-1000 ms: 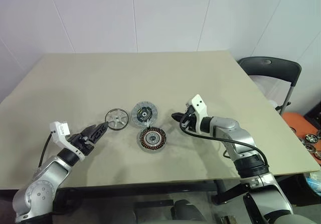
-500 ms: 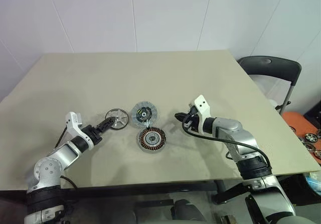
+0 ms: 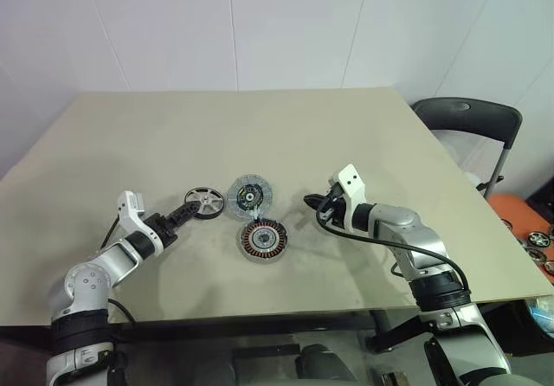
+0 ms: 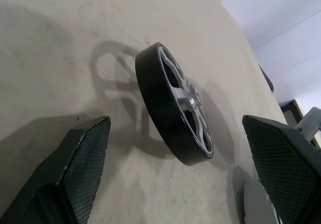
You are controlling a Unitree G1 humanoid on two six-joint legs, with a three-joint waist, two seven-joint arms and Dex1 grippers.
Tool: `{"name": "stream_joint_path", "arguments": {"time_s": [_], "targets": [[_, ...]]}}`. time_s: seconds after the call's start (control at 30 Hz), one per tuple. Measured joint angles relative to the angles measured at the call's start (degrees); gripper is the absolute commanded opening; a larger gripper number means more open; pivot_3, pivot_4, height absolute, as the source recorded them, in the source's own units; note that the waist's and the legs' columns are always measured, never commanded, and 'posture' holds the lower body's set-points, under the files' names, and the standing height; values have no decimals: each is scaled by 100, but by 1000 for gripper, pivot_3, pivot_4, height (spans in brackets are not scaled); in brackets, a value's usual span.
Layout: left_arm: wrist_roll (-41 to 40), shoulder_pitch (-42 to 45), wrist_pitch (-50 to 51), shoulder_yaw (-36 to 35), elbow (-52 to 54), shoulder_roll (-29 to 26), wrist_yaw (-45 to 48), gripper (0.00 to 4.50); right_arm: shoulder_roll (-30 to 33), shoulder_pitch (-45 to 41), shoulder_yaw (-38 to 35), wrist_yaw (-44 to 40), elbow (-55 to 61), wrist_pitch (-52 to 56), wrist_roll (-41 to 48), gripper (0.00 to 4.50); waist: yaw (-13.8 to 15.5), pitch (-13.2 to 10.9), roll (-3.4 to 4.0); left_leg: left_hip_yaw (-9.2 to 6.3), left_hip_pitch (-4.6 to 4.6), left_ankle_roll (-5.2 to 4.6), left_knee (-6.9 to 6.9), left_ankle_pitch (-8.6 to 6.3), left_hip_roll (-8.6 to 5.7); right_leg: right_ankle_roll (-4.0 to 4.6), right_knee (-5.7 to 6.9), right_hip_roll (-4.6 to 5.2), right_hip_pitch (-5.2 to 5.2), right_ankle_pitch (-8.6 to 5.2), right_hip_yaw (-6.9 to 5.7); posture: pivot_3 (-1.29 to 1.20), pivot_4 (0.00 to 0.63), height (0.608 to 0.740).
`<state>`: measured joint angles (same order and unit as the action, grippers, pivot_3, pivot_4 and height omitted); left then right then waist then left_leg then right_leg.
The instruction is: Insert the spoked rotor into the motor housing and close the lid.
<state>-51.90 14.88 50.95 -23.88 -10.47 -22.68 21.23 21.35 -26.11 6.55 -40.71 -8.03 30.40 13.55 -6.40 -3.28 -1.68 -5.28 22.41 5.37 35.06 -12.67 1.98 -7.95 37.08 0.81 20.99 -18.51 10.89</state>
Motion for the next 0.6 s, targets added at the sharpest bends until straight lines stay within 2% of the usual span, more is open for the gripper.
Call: {"name": "stream_joint_path", "arguments": {"time_s": [0.17,0.37,0.47,0.6], "targets": [[-7,394,-10,-170,-477,249,-113,4500,-5,1,4,-2,0,-1,-13,21,98,0,0,0,0,0,0,0,-1,0,-2,1,7,0,0,0,0,740],[17,516,4,-240,-640,293,-204,4500,-3,75,4,6,3,-1,-47,21,94,6,10,0,0,0,1,0,-1,-1,0,1,-4,0,0,0,0,740],[20,531,-4,-280,-684,321,-290,3903,-3,86,3,11,3,-1,-65,0,91,10,16,0,-1,0,1,0,-1,-1,0,1,-4,0,0,0,0,740],[-7,570,1,-489,-830,419,-527,2559,-2,87,4,16,3,-5,-110,0,83,10,16,0,0,0,-1,0,-1,-1,-1,0,-3,0,0,0,0,740]]}}
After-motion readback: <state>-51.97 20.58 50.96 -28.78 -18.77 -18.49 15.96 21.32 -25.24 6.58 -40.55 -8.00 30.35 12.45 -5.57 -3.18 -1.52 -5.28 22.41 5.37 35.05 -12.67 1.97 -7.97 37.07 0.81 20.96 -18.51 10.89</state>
